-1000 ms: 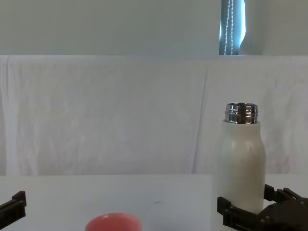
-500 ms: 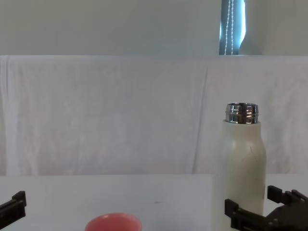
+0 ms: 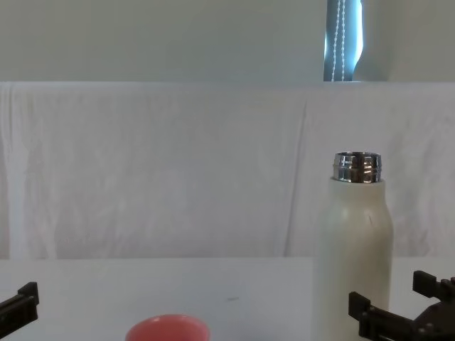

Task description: Grasp the thermos with one hand and pour water into the cup lid.

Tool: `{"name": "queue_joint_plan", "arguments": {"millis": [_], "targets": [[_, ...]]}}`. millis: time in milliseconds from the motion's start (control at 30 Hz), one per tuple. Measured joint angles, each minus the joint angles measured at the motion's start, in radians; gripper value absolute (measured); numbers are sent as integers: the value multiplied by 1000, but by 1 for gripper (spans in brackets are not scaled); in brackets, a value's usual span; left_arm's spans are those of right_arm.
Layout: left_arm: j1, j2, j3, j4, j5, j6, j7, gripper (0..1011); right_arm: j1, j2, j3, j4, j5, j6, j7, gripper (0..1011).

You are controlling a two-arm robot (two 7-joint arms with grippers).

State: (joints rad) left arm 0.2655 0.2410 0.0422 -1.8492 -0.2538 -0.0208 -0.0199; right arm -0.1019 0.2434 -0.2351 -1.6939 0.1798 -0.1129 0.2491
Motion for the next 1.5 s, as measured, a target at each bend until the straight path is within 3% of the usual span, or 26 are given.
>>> {"name": "queue_joint_plan", "arguments": {"millis": [433, 1500], "targets": [[0, 0, 0, 0, 0, 0, 0, 1001, -38, 5, 1, -40, -11, -6, -1, 1000], [0, 0, 0, 0, 0, 0, 0, 1001, -104, -22, -25, -83, -46, -31, -18, 1000]]}}
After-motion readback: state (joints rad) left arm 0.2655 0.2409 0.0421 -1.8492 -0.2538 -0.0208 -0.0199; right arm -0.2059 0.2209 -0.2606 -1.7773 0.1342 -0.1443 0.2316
